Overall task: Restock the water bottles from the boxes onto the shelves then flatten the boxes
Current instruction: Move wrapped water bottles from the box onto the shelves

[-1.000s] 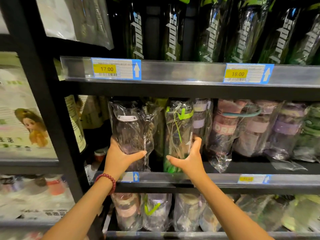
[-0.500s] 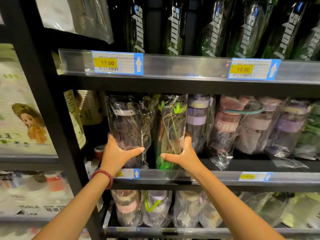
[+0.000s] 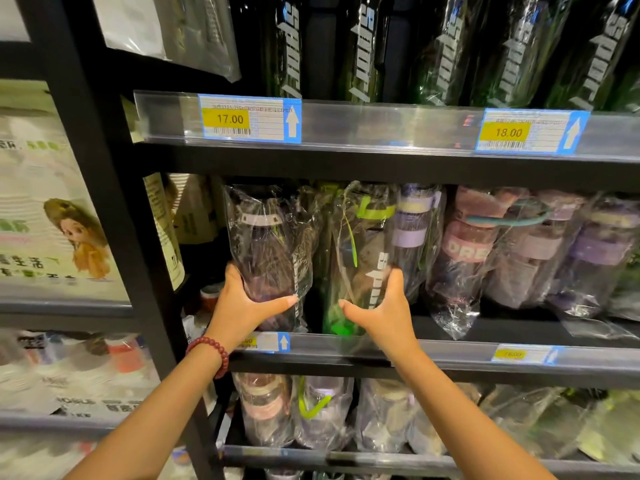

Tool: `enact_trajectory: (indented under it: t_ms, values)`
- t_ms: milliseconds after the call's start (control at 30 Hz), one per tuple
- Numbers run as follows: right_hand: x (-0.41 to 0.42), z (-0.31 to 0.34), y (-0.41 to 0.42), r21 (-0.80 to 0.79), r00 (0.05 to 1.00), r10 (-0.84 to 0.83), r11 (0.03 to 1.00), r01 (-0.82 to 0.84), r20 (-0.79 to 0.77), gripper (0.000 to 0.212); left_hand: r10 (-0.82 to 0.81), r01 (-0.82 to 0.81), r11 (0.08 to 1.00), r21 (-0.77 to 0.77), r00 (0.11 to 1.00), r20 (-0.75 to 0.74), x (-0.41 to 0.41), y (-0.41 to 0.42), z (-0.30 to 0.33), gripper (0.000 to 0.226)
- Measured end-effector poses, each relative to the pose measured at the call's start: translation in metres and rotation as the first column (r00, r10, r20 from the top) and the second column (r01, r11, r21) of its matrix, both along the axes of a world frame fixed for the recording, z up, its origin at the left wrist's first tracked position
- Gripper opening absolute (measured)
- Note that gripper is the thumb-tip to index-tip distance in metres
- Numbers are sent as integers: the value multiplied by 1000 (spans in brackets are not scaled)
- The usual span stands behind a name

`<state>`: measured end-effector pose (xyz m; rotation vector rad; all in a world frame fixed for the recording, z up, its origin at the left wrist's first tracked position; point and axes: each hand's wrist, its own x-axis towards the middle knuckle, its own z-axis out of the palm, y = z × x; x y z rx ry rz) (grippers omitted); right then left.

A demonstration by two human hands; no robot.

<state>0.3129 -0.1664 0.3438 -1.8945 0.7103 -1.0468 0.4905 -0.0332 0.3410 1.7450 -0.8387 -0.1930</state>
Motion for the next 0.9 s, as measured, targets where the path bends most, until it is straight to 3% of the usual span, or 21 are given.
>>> enact_trajectory:
  t_ms: [100, 233, 433, 533, 667, 767, 900]
  values:
    - [8, -3, 7, -50, 993, -122, 991, 122, 12, 68, 9, -9, 1000, -7, 1000, 0, 1, -1, -2, 107]
    - [11, 4, 12, -26, 992, -105, 994, 103, -71, 95, 64, -64, 998, -15, 997, -31, -3, -3, -3, 125]
    - [-5, 17, 4, 215, 977, 146, 970, -111, -157, 82, 269, -258, 959, -118, 959, 85, -27, -14, 4, 110]
    - [-8, 17, 6, 178, 979, 143, 977, -117, -145, 81, 291, -281, 952, -123, 954, 75, -30, -17, 10, 92]
    - [-5, 11, 7, 108, 991, 73, 992, -61, -114, 73, 206, -198, 973, -114, 977, 54, -20, -8, 15, 86]
    - [1, 6, 6, 56, 996, 15, 998, -10, -86, 70, 52, -59, 992, -107, 996, -67, -8, 1, 19, 91]
    - [13, 2, 12, -18, 994, -87, 996, 87, -67, 71, -59, 45, 997, -69, 975, -214, 5, 3, 21, 126]
